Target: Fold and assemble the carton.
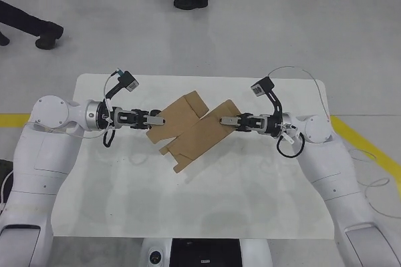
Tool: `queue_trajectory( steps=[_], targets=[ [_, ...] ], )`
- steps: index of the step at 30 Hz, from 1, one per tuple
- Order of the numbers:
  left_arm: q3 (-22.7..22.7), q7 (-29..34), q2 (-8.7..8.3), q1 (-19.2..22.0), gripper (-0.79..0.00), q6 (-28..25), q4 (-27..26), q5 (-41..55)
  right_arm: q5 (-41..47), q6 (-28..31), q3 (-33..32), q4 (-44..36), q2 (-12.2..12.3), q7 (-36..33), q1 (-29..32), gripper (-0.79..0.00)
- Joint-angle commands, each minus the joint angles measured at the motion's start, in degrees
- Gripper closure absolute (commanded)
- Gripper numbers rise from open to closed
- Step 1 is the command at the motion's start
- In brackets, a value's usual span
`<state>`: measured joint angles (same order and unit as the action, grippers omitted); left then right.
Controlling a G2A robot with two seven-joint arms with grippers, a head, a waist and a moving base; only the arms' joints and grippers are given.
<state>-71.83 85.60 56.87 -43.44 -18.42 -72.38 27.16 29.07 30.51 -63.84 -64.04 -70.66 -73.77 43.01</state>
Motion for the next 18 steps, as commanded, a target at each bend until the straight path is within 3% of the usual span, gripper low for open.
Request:
queue_trajectory(
  steps=[1,2,3,4,8,14,18],
  targets=[
    [0.1,-0.4,-0.04,0.2,0.0,0.1,0.4,-0.2,0.8,0.1,0.3,0.2,0.0,0.1,-0.2,0.0],
    [0.1,-0.6,-0.06,0.3,-0.154,0.1,0.5,-0.2,1.0,0.2,0.4,0.3,0.1,0.2,-0.4,0.0],
    [0.1,-0.8,-0.07,0.4,-0.616,0.0,0.6,-0.1,1.1,0.3,0.5,0.4,0.1,0.3,-0.4,0.0],
    [0.1,-1.0,-0.08,0.5,-0.785,0.0,0.7,0.0,1.3,0.4,0.6,0.5,0.2,0.4,-0.5,0.0],
    [-0.2,-4.8,-0.1,1.1,-0.785,0.2,1.8,-0.6,2.0,1.2,0.3,1.3,0.4,1.2,-0.6,0.0],
    [-0.6,-20.5,0.16,0.6,-0.785,0.7,1.7,-5.9,-0.6,0.1,-0.9,1.2,0.6,8.0,-0.2,0.0],
    [-0.3,-26.9,0.47,-0.3,-0.785,2.4,0.0,-6.4,-3.2,-2.5,-0.8,-1.6,0.6,13.3,0.9,0.0]
  ],
)
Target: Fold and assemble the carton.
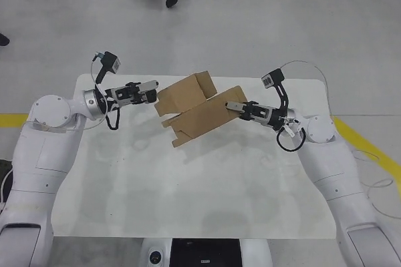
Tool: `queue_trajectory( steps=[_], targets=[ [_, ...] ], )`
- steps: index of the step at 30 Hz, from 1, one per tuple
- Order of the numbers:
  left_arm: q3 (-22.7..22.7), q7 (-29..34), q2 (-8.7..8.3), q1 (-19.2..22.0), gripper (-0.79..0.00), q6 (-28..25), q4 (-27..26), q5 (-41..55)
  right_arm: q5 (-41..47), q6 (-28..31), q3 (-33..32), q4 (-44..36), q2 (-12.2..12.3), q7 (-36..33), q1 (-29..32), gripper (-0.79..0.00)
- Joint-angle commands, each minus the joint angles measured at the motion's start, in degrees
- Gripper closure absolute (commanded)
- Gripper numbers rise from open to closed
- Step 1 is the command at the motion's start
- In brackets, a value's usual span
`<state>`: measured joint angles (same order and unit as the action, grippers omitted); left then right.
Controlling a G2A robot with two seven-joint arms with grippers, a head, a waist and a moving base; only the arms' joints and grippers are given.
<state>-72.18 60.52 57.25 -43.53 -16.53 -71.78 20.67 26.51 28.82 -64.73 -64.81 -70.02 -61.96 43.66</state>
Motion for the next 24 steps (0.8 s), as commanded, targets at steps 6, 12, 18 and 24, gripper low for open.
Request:
queue_trajectory(
  steps=[6,12,18,24],
  targets=[
    [0.9,-6.8,0.49,-1.7,-0.785,2.7,-3.3,0.8,-2.8,-3.4,1.1,-3.4,-0.4,6.5,0.5,0.0],
    [0.3,-7.7,0.57,-2.5,-0.785,6.0,-4.5,3.4,-6.8,-4.4,1.1,-3.4,-0.4,11.0,0.4,0.0],
    [-0.9,-6.4,0.46,-3.0,-0.785,10.3,-5.1,6.8,-9.8,-4.8,0.4,-4.0,-0.2,14.1,1.5,0.0],
    [-2.1,-5.2,0.33,-3.5,-0.785,14.5,-5.9,10.3,-11.7,-5.0,-0.1,-4.7,0.0,15.4,2.5,0.0]
  ],
)
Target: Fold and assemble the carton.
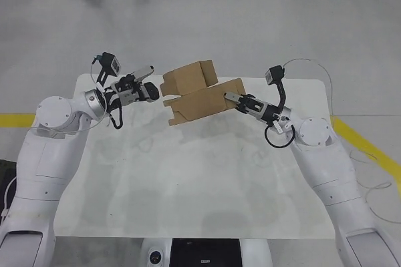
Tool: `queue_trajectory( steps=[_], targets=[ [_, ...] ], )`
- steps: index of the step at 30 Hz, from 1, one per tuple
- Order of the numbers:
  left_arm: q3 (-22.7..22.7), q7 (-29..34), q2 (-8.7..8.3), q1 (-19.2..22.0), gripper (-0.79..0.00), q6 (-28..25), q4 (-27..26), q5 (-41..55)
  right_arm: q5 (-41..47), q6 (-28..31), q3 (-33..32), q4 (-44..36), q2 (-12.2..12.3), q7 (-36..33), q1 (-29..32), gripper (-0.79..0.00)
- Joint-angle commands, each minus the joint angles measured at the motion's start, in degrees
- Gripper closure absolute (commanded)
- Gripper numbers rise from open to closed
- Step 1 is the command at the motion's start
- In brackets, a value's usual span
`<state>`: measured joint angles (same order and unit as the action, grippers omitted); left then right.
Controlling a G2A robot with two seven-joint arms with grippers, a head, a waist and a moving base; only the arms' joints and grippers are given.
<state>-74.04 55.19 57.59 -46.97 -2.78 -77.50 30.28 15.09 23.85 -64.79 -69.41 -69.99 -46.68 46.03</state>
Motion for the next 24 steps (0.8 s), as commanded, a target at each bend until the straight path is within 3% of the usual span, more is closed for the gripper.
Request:
queue_trajectory(
  steps=[1,5,11,24],
  targets=[
    [-0.4,0.2,-0.04,-0.1,-0.785,1.2,-0.3,1.1,-0.1,-0.1,-0.1,-0.2,0.0,0.5,0.3,0.0],
    [-0.3,-0.9,-0.35,-0.6,-0.785,-2.1,-0.6,-5.3,1.4,-0.1,0.2,-1.3,-0.2,0.3,0.6,0.0],
    [0.9,-2.0,-0.18,-1.1,-0.785,-3.7,0.1,-7.7,3.2,-0.2,1.1,-2.1,-0.6,-0.1,0.1,0.0],
    [-0.3,-2.0,0.22,-0.9,-0.785,0.6,-1.1,0.4,0.8,-0.7,2.8,-1.1,-1.1,1.5,-0.4,0.0]
  ],
)
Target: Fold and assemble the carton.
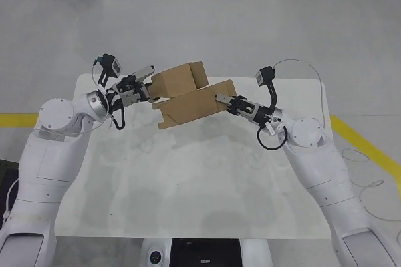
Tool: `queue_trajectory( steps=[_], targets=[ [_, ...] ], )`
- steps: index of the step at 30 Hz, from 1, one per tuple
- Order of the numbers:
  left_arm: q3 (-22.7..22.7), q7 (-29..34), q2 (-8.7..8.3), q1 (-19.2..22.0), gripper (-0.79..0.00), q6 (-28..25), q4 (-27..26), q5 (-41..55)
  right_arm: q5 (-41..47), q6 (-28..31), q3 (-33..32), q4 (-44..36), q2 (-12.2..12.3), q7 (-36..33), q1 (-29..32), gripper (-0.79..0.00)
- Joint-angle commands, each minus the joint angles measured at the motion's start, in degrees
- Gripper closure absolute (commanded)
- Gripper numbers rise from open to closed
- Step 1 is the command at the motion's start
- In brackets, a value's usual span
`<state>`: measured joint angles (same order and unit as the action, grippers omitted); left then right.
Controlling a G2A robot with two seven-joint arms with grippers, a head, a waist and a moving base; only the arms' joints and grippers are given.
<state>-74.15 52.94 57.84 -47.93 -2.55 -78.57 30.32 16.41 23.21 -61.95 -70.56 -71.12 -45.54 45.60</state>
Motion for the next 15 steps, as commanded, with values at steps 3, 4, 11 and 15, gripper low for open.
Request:
queue_trajectory(
  steps=[3,4,11,15],
  targets=[
    [-0.8,1.1,-0.11,0.1,-0.785,1.1,-0.1,1.1,-1.7,-0.1,-0.2,0.3,0.0,1.1,0.0,0.0],
    [-0.9,1.5,-0.16,0.0,-0.785,1.2,-0.2,1.1,-2.1,-0.1,-0.3,0.4,0.0,1.3,0.0,0.0],
    [-2.0,3.0,-0.33,-0.2,-0.785,2.5,-1.1,2.8,-4.8,-0.1,-0.3,1.0,0.1,2.0,-0.4,0.0],
    [-2.3,3.5,-0.34,-0.1,-0.785,3.0,-1.5,3.8,-5.4,-0.2,-0.2,1.0,0.0,1.9,-0.4,0.0]
  ],
)
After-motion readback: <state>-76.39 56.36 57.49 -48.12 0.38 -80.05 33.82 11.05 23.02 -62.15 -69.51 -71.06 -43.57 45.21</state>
